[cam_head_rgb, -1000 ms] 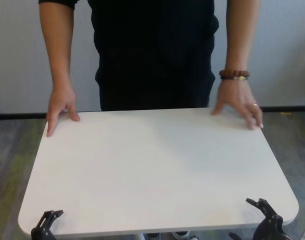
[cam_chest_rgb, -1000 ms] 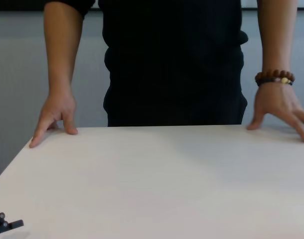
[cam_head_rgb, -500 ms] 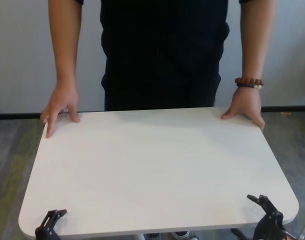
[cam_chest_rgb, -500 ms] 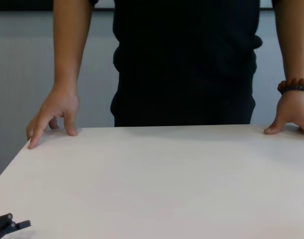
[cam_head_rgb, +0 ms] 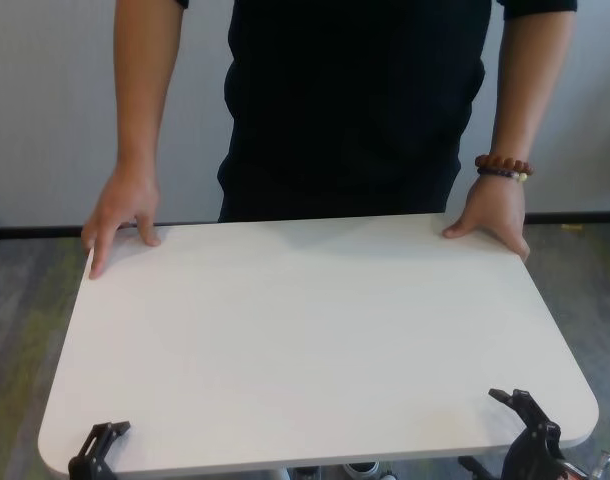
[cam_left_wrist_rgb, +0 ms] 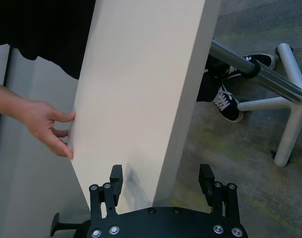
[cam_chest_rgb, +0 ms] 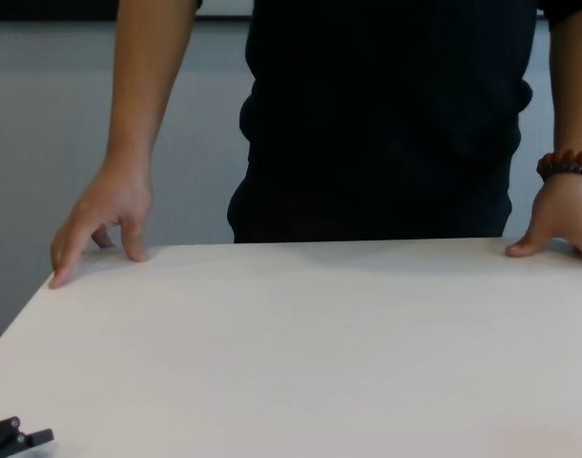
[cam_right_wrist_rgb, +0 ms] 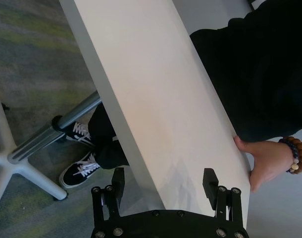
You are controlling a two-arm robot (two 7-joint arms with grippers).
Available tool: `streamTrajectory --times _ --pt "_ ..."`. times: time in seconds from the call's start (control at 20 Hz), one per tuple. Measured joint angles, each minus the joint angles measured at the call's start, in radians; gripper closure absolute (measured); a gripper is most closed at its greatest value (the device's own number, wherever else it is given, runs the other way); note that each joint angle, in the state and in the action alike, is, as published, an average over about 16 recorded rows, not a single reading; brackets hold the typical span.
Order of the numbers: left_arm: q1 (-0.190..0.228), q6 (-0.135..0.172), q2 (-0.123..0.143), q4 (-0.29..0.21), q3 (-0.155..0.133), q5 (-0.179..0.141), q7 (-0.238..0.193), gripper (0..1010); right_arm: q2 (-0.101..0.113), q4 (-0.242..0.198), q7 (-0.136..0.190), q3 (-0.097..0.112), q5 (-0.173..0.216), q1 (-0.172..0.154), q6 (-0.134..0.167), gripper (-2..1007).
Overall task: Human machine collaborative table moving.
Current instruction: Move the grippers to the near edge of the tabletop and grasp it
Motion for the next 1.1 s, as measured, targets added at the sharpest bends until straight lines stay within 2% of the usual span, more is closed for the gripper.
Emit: streamTrajectory --times 0.4,1.1 --pt "-0.005 -0.014 -0.032 0.033 -0.005 0.036 0.022 10 -0.015 0.008 0.007 0.007 -0.027 0.001 -0.004 4" --pt "0.002 -0.07 -0.077 0.082 -0.033 0.073 0.076 10 -0.046 0.024 0.013 0.021 -0.074 0.01 -0.02 5"
